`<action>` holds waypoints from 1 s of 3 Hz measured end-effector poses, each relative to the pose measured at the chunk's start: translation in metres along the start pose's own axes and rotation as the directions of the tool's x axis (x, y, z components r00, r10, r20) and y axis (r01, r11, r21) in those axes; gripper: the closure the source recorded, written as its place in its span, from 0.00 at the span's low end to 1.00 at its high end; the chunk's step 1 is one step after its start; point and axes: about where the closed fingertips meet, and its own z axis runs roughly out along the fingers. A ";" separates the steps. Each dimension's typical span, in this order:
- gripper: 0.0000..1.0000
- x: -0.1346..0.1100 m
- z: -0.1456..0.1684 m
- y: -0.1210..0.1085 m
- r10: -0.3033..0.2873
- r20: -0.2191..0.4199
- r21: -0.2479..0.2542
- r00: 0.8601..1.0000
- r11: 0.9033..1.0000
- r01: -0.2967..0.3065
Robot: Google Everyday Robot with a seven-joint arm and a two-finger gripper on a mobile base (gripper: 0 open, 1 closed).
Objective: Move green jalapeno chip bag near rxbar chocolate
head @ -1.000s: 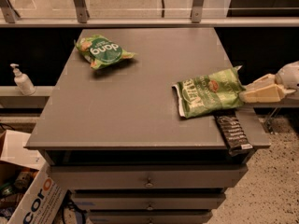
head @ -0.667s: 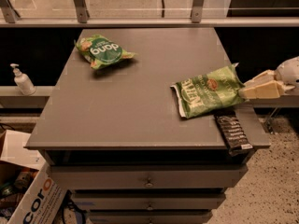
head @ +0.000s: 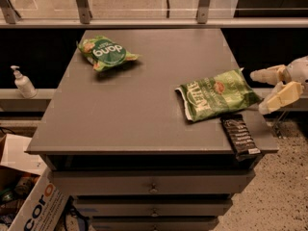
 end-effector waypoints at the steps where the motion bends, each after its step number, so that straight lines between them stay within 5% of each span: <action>1: 0.00 0.000 -0.007 -0.007 0.010 0.010 0.025 1.000 1.000 -0.010; 2: 0.00 0.009 -0.043 -0.030 0.037 0.069 0.129 0.997 0.991 -0.046; 3: 0.00 0.009 -0.043 -0.031 0.037 0.069 0.129 0.997 0.991 -0.045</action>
Offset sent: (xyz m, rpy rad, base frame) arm 0.0243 -0.1119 0.0208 0.0547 -0.0861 -0.2812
